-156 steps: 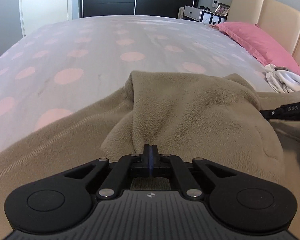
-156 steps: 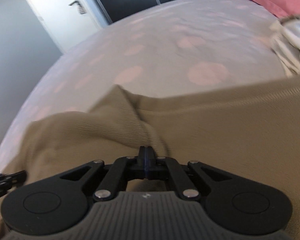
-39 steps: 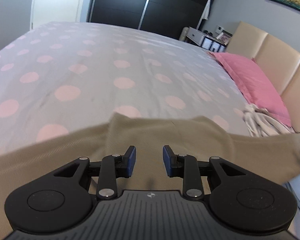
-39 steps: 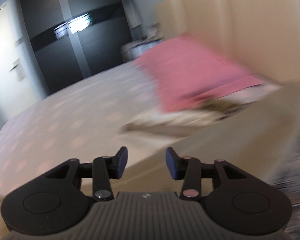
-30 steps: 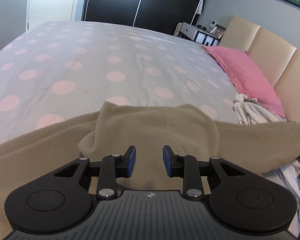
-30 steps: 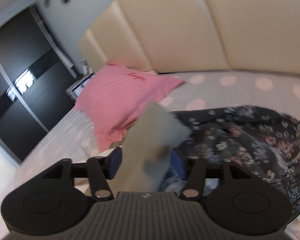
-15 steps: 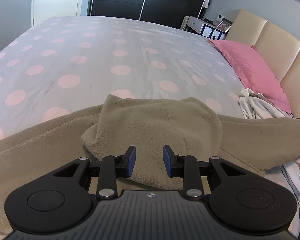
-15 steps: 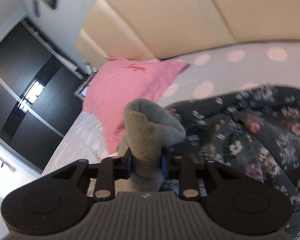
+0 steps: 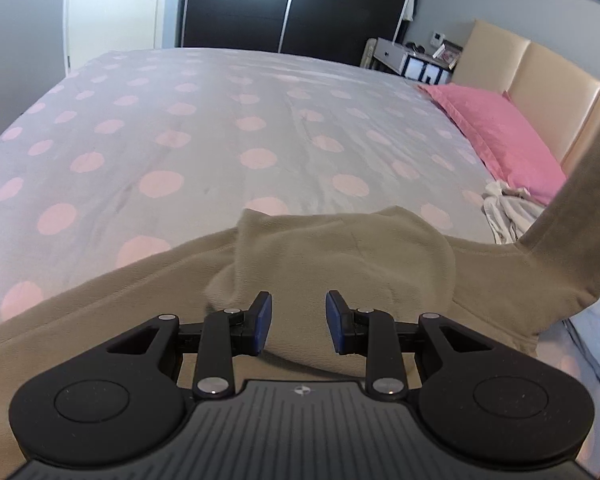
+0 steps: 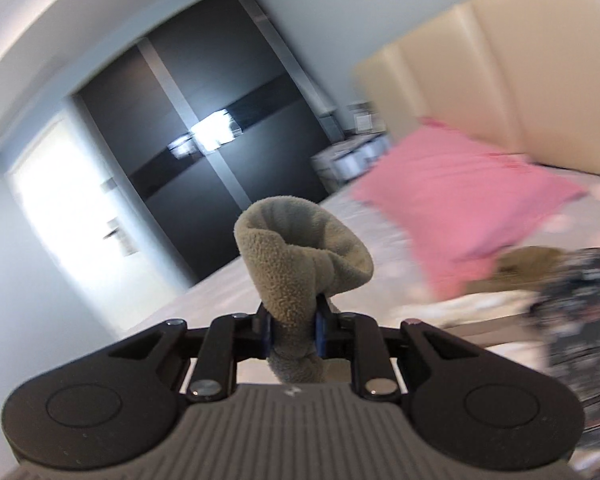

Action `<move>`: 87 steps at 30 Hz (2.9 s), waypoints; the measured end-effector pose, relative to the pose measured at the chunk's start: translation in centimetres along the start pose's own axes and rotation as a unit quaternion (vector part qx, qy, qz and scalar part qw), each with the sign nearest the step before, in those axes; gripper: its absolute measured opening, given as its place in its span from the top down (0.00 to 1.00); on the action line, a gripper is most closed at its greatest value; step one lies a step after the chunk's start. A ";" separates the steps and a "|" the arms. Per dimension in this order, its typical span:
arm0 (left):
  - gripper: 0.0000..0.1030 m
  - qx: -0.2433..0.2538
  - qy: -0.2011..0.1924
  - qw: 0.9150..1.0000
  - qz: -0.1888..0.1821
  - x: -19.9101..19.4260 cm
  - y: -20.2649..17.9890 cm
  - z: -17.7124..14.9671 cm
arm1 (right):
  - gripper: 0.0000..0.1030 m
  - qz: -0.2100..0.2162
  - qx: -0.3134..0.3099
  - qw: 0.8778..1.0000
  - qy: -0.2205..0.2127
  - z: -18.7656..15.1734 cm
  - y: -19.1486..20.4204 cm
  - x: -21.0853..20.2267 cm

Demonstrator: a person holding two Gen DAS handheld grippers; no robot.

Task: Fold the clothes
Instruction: 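Grasp the hoodie sleeve with the right gripper and lift it, then fold the held sleeve over the hoodie body and open the right gripper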

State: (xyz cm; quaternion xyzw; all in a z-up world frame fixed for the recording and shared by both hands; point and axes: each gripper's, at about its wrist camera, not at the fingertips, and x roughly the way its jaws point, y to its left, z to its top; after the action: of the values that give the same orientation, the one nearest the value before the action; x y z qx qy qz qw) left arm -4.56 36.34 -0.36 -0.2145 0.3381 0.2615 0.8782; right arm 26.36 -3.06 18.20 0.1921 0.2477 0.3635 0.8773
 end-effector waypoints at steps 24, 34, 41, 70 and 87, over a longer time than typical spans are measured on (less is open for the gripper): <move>0.74 -0.057 -0.002 0.998 0.004 2.1 11.3 0.1 | 0.78 0.141 -0.226 0.940 0.215 -33.9 24.2 13.8; 0.58 -0.086 -0.012 0.996 -0.026 2.1 11.1 0.8 | 0.39 0.192 -0.300 0.904 0.235 -35.9 21.6 9.6; 0.51 -0.074 -0.007 0.997 -0.036 1.7 8.2 1.0 | 0.37 0.176 -0.324 0.899 0.237 -33.5 16.8 5.2; 0.94 -0.058 0.102 0.993 -0.022 8.4 7.3 -3.0 | 0.86 -0.114 -0.439 0.855 0.254 -30.2 -3.6 6.5; 0.57 -0.057 0.063 0.996 0.040 -4.2 13.8 -2.0 | 0.53 -0.075 -0.314 0.918 0.229 -25.0 0.7 3.3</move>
State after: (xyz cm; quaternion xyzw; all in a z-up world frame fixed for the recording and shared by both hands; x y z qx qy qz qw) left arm -16.50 44.57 -1.49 -0.2667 0.3852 0.3013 0.8305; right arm 13.70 3.78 -2.47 -0.2005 0.3290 0.3893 0.8366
